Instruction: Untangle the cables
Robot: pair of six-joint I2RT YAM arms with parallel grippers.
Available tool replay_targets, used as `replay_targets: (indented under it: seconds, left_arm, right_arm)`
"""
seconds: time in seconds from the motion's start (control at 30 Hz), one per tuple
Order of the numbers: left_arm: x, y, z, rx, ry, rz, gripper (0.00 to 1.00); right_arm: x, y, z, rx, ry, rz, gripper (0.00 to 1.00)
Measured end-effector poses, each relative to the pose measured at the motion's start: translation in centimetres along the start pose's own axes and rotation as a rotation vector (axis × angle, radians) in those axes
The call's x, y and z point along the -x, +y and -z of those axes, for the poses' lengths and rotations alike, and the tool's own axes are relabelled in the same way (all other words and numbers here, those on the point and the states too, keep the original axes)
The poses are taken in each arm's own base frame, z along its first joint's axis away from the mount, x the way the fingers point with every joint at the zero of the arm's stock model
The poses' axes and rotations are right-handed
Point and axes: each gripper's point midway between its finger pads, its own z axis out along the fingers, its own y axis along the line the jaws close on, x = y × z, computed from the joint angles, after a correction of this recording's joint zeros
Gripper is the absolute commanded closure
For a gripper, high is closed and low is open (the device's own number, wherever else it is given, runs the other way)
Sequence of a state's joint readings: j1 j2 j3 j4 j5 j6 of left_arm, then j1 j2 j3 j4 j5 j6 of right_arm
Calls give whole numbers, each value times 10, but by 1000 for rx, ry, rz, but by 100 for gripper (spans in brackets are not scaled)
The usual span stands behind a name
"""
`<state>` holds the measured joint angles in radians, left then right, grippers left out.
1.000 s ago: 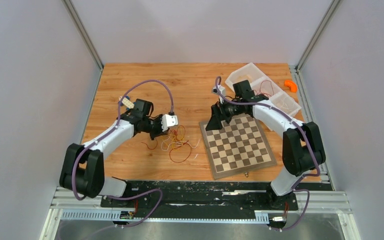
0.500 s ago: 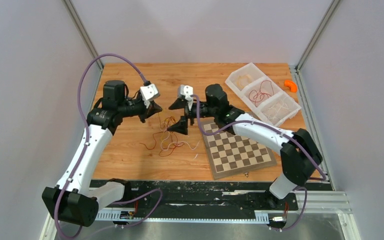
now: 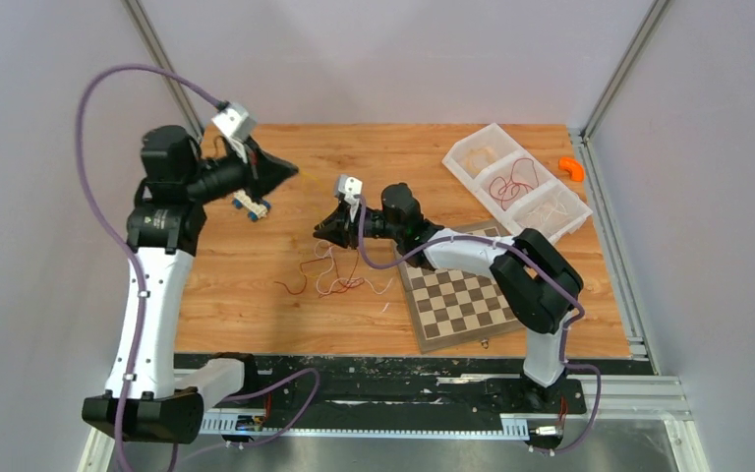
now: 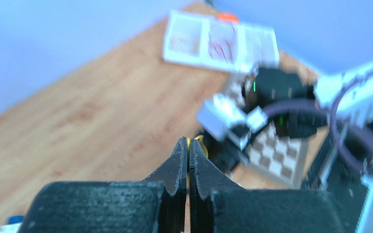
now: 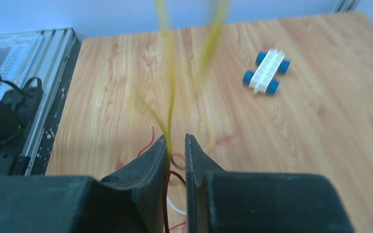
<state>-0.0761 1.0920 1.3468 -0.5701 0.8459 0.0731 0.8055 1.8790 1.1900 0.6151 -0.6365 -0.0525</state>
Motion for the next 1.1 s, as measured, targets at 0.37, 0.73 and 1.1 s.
replay_targets:
  seconds: [0.37, 0.73, 1.1]
  left_arm:
    - [142, 27, 56, 135, -337, -10, 100]
    - [124, 30, 49, 113, -320, 40, 100]
    - [81, 31, 29, 72, -214, 43, 100]
  right_arm:
    - [-95, 28, 7, 48, 188, -127, 59]
    - [-24, 4, 35, 49, 206, -148, 2]
    - [169, 15, 85, 44, -33, 71, 4]
